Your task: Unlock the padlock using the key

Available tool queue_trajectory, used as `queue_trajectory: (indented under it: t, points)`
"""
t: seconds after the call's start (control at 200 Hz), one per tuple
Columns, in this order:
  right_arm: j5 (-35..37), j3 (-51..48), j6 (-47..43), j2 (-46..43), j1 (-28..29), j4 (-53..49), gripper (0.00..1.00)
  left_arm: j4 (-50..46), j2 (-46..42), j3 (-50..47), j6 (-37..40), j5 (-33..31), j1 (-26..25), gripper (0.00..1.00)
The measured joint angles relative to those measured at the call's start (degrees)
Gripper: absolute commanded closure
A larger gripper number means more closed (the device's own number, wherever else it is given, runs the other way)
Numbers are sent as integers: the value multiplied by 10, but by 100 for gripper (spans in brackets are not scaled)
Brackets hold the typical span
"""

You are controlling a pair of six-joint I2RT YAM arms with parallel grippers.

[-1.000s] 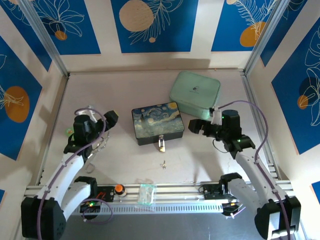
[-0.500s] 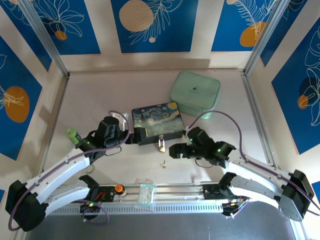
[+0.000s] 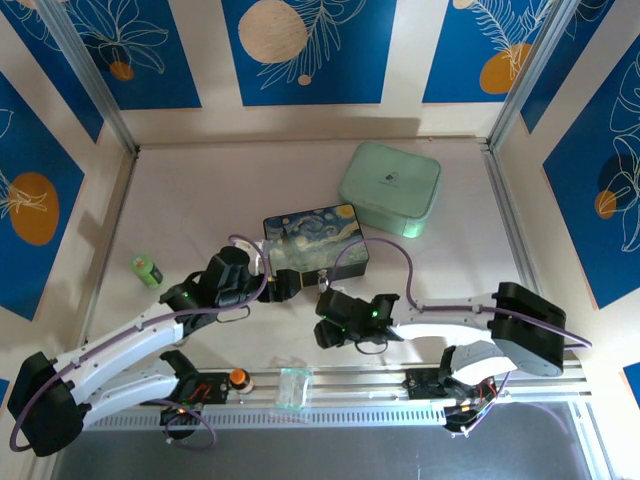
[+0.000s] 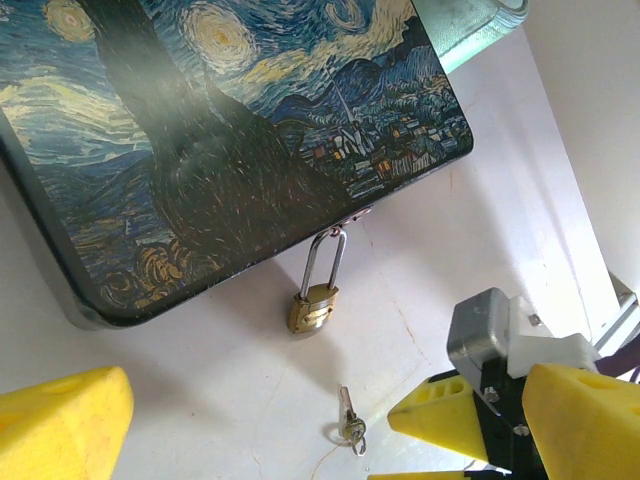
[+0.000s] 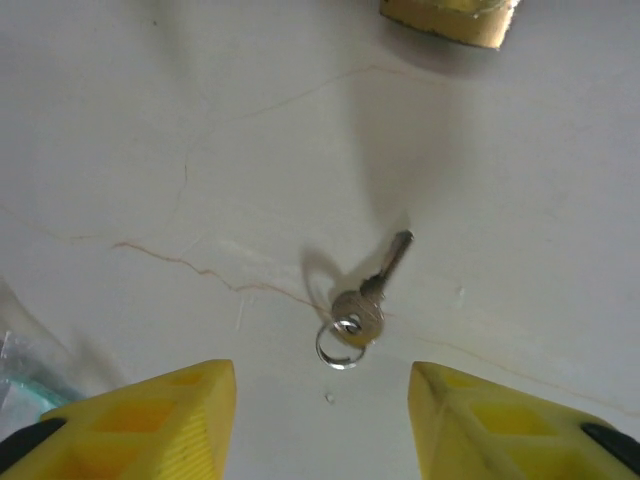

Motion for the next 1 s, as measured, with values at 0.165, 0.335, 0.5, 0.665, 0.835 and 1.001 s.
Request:
queue_trajectory:
  t: [0.165,0.335,0.5,0.665,0.835,1.001]
  points:
    - [18,3,16,16,10,9,58,9,0,-3,-10,0,0,1]
    - [39,10,26,35,17,2,59,26,2,-14,-26,0,0,1]
    - [63,17,33,42,33,-12,62,55,11,-21,-43,10,0,1]
    - [72,26,31,61,36,-13,65,73,16,-23,-51,11,0,1]
    - [81,45,31,83,38,-34,75,66,17,-23,-51,11,0,1]
    - [92,53,33,90,38,-54,85,64,17,-23,-51,10,0,1]
